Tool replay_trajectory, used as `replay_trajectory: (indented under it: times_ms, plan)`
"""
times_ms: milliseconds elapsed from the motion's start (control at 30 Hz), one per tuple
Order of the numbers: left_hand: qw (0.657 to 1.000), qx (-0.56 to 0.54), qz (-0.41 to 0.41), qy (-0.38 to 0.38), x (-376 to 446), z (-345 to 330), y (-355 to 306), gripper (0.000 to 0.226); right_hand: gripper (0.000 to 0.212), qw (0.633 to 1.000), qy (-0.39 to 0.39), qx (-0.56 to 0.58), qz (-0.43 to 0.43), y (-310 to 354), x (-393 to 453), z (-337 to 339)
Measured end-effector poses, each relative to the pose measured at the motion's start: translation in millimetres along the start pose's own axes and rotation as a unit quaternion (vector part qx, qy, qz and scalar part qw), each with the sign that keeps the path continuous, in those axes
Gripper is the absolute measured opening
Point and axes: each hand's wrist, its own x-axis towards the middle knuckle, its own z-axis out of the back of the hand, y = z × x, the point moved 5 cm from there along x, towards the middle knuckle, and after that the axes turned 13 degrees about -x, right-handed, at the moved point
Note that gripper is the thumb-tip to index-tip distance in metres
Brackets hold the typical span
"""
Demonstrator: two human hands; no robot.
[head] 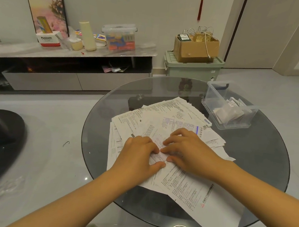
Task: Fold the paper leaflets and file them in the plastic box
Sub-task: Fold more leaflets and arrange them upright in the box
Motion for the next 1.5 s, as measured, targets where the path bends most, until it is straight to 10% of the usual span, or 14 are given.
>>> replay_trajectory:
  times_ms: [1000, 1500]
  plan:
    - [0.97, -0.167, 0.163, -0.074, 16.7, 13.2, 34.1, 0.031, 0.031, 0.953, -0.041, 0.223, -0.2, -4.6, 36.8, -11.9]
    - [0.997, -0.03, 0.067, -0.014, 21.0, 19.4, 32.7, 0.035, 0.028, 0.996, -0.051, 0.035, -0.07, 5.3, 41.2, -6.1]
